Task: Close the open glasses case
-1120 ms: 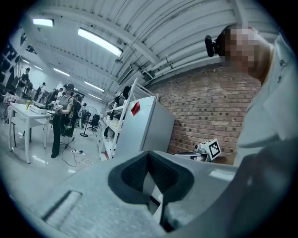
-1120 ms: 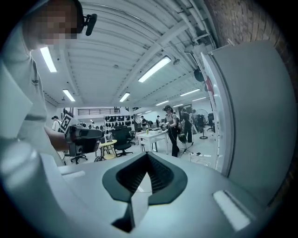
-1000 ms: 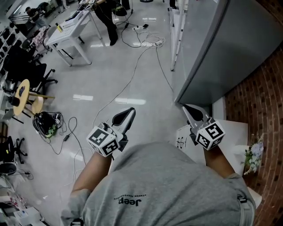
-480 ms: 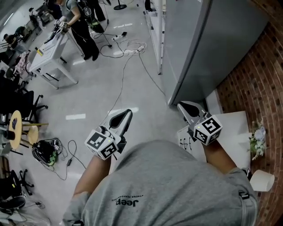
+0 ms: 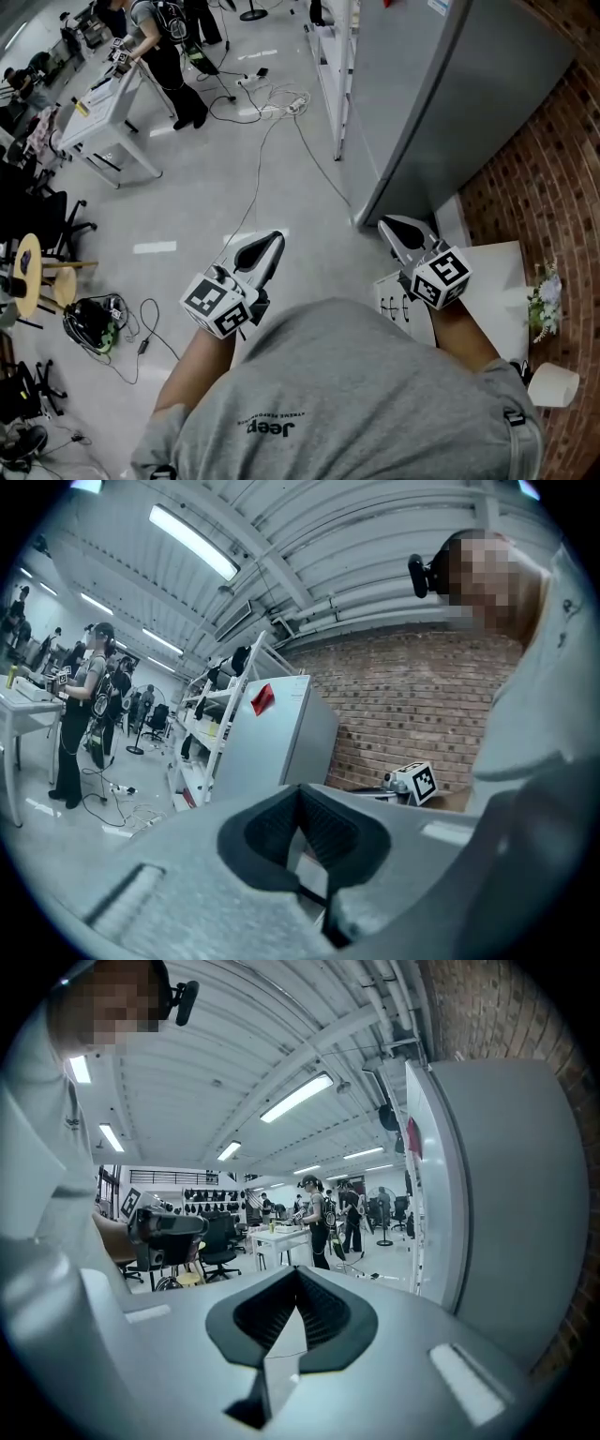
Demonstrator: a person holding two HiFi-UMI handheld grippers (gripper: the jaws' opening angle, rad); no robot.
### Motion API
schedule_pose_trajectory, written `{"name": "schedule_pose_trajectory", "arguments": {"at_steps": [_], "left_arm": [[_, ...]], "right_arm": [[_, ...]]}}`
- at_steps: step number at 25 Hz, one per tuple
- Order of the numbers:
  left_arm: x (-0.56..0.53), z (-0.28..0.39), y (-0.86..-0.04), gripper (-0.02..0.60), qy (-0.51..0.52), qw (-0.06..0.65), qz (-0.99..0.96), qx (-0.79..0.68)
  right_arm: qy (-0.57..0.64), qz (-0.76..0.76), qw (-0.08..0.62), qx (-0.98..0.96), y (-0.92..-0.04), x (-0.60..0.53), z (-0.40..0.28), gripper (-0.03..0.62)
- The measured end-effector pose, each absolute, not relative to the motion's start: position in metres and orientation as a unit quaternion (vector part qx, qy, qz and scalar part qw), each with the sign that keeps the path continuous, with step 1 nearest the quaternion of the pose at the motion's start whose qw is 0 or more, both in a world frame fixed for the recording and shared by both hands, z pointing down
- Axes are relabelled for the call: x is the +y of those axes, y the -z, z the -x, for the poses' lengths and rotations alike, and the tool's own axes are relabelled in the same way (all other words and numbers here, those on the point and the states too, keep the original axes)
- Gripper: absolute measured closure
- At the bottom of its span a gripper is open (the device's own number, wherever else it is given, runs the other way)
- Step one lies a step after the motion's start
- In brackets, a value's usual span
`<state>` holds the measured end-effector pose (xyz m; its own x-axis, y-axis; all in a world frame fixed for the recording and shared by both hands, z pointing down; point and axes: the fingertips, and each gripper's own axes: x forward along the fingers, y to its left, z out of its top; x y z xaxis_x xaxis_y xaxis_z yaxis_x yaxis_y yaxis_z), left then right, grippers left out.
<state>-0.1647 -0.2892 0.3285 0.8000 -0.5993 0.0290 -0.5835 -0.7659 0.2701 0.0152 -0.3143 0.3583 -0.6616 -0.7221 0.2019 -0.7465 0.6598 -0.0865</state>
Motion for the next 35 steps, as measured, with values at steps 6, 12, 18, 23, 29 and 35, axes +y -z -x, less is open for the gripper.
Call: {"name": "schedule_pose_trajectory", "arguments": {"at_steps": [6, 12, 18, 23, 29, 35], "left_arm": [[-0.29, 0.162, -0.328, 0.584, 0.032, 0.14, -0.937, -0.32], [-0.291, 0.15, -0.332, 0.584, 0.027, 0.145, -0.94, -0.306], [-0.299, 0.112, -0.343, 0.584, 0.012, 0.154, -0.949, -0.273], [-0.3, 0.06, -0.36, 0.584, -0.005, 0.166, -0.96, -0.227], [-0.297, -0.005, -0.385, 0.584, -0.028, 0.18, -0.968, -0.174], [-0.291, -0.07, -0.413, 0.584, -0.05, 0.193, -0.972, -0.127]], "right_arm": [[-0.07, -0.37, 0.087, -0.922, -0.356, -0.309, -0.01, 0.345], [-0.061, -0.383, 0.098, -0.917, -0.354, -0.307, -0.023, 0.332], [-0.059, -0.413, 0.112, -0.902, -0.36, -0.307, -0.063, 0.322], [-0.058, -0.444, 0.136, -0.884, -0.372, -0.301, -0.111, 0.315], [-0.071, -0.458, 0.174, -0.869, -0.401, -0.287, -0.165, 0.294], [-0.092, -0.434, 0.247, -0.861, -0.457, -0.269, -0.212, 0.262]]}}
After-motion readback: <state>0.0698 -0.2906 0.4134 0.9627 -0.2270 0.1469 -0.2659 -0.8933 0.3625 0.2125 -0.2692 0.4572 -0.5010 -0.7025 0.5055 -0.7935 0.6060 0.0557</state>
